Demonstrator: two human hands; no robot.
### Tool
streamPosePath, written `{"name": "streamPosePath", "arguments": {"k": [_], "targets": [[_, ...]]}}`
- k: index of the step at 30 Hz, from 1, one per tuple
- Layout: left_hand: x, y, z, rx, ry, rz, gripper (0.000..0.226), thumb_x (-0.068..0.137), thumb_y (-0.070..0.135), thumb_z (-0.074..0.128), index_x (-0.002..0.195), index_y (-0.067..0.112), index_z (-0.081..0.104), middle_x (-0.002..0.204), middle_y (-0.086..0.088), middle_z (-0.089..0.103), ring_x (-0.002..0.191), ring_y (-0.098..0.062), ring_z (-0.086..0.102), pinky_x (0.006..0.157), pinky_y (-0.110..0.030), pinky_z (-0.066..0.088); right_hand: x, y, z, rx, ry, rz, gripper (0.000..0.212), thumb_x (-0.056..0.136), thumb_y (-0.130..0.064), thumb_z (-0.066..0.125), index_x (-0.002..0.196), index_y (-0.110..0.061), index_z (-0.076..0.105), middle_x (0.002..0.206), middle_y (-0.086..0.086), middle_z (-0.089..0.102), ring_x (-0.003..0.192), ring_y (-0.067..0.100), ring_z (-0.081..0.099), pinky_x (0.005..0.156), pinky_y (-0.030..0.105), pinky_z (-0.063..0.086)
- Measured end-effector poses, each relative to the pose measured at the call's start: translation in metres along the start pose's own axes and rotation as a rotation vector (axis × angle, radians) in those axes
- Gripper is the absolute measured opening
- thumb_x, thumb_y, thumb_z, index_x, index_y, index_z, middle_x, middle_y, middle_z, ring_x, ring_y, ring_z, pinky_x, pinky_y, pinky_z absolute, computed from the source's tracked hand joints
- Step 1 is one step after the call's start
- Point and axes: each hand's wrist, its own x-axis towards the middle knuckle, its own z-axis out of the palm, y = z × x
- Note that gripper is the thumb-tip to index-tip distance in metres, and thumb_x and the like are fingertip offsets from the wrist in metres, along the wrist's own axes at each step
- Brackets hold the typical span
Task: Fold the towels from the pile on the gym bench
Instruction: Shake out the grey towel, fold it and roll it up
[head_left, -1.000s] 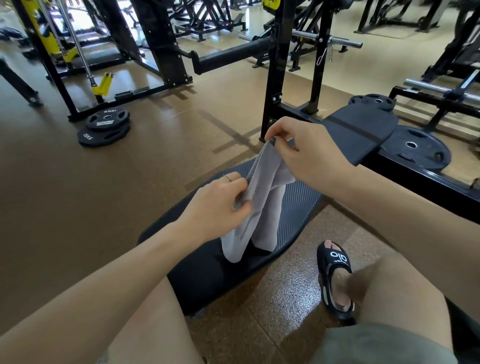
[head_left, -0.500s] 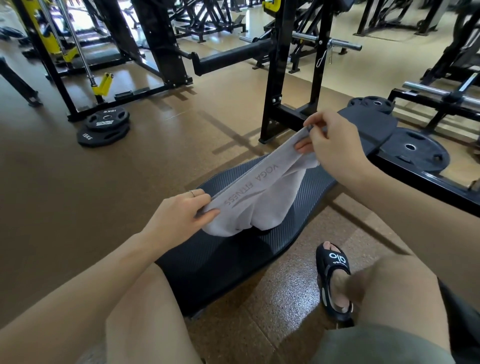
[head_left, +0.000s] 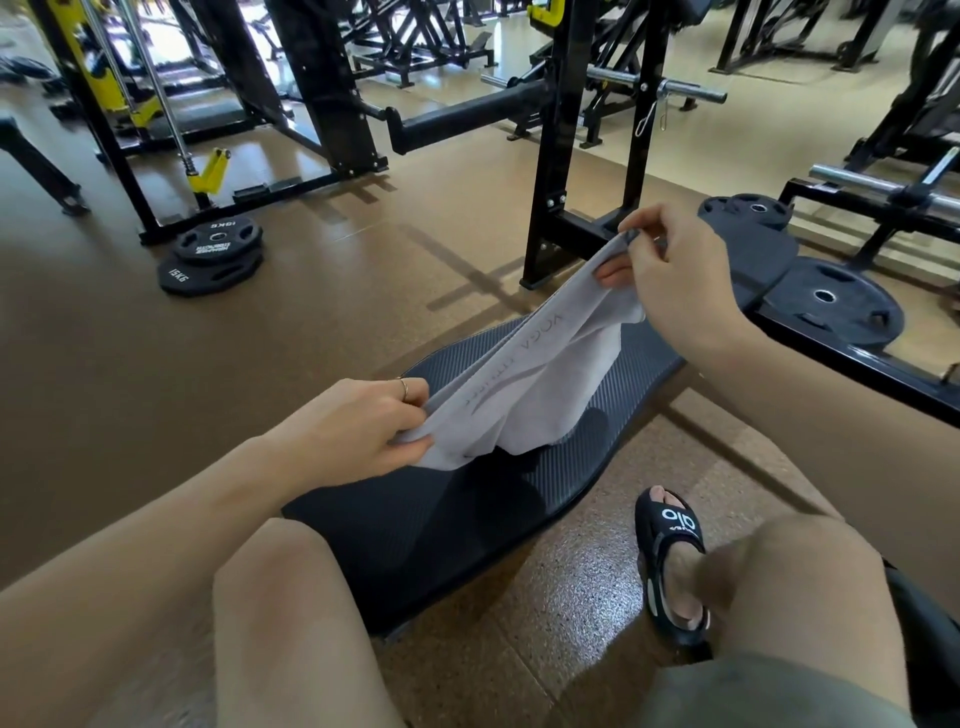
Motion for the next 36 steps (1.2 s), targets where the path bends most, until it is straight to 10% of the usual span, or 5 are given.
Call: {"name": "streamPosePath", "arguments": {"k": [4, 16, 28, 36], "targets": [[-0.002, -0.001, 0.001, -0.170, 0.041, -0.094, 0.047, 0.096, 0.043, 0.055, 0.058, 0.039, 0.028, 0.085, 0.014, 0.045, 0.056, -0.009, 0.045, 0.057, -0.027, 0.044, 0.001, -0.001, -0.002, 0.052, 0.013, 0.024, 0.022, 0.103, 0.000, 0.039, 0.110, -0.006, 0.059, 0.082, 0.010, 0.070, 0.070, 0.015, 0.073, 0.074, 0.025, 0.061], [-0.001, -0.027, -0.024, -0.173, 0.442, -0.216, 0.020, 0.088, 0.008, 0.075, 0.082, 0.010, 0.057, 0.093, 0.002, 0.053, 0.075, -0.019, 0.051, 0.068, -0.028, 0.046, 0.004, 0.009, -0.014, -0.010, -0.012, 0.037, 0.020, 0.101, -0.001, 0.050, 0.109, -0.013, 0.063, 0.093, 0.004, 0.072, 0.082, 0.013, 0.075, 0.082, 0.025, 0.061], [0.003, -0.038, -0.065, 0.017, 0.230, -0.113, 0.030, 0.096, 0.036, 0.061, 0.077, 0.030, 0.038, 0.077, 0.014, 0.040, 0.060, -0.015, 0.044, 0.051, -0.028, 0.039, 0.008, 0.015, -0.017, -0.103, -0.037, -0.034, 0.023, 0.103, 0.000, 0.045, 0.103, -0.017, 0.062, 0.078, 0.006, 0.072, 0.068, 0.012, 0.074, 0.077, 0.029, 0.062], [0.008, -0.045, -0.071, -0.194, 0.321, -0.259, 0.022, 0.089, 0.016, 0.075, 0.076, 0.014, 0.057, 0.078, 0.004, 0.057, 0.074, -0.008, 0.053, 0.068, -0.010, 0.040, 0.005, 0.022, -0.024, -0.115, -0.049, 0.004, 0.022, 0.103, 0.000, 0.045, 0.109, -0.009, 0.064, 0.083, 0.010, 0.072, 0.073, 0.019, 0.075, 0.079, 0.038, 0.063]]}}
